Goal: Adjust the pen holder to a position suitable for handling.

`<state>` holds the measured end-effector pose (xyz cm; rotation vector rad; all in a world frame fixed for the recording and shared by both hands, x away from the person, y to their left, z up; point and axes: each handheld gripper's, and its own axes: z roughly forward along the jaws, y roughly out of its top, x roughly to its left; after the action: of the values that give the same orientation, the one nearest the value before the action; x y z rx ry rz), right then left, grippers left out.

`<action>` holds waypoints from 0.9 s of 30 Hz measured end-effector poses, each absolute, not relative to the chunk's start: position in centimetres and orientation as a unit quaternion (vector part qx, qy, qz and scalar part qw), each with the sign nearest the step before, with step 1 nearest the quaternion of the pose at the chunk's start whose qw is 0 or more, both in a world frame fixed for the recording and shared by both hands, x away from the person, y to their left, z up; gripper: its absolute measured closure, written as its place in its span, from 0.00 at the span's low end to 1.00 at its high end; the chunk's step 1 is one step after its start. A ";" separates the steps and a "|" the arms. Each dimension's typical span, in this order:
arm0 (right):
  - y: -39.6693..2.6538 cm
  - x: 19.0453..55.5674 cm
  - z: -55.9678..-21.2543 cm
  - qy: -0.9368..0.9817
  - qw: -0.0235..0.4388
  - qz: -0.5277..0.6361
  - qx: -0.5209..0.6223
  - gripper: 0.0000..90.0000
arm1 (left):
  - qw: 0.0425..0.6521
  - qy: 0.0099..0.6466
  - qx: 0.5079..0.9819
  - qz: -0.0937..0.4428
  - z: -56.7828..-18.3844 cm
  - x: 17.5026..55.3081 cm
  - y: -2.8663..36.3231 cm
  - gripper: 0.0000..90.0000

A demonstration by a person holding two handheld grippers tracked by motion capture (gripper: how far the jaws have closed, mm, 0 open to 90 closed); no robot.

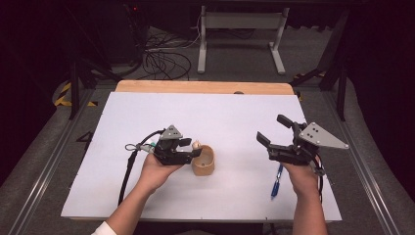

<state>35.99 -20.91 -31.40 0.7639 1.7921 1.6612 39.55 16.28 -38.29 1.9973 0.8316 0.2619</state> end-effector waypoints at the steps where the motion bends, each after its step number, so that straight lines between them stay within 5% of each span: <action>1: -20.9 36.0 -31.4 0.670 0.286 0.623 0.285 0.13 | 0.464 0.331 0.813 0.115 -38.1 39.5 16.4 0.42; 12: -20.6 36.3 -31.5 0.671 0.283 0.623 0.284 0.13 | 0.537 0.301 0.766 0.184 -36.1 38.1 18.1 0.27; 27: -20.1 36.6 -31.8 0.674 0.280 0.621 0.284 0.13 | 0.530 0.276 0.770 0.224 -35.1 37.5 22.2 0.24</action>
<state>36.61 -20.10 -31.76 0.7627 1.8084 1.6653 37.45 22.24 -35.13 1.8384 0.6592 0.5344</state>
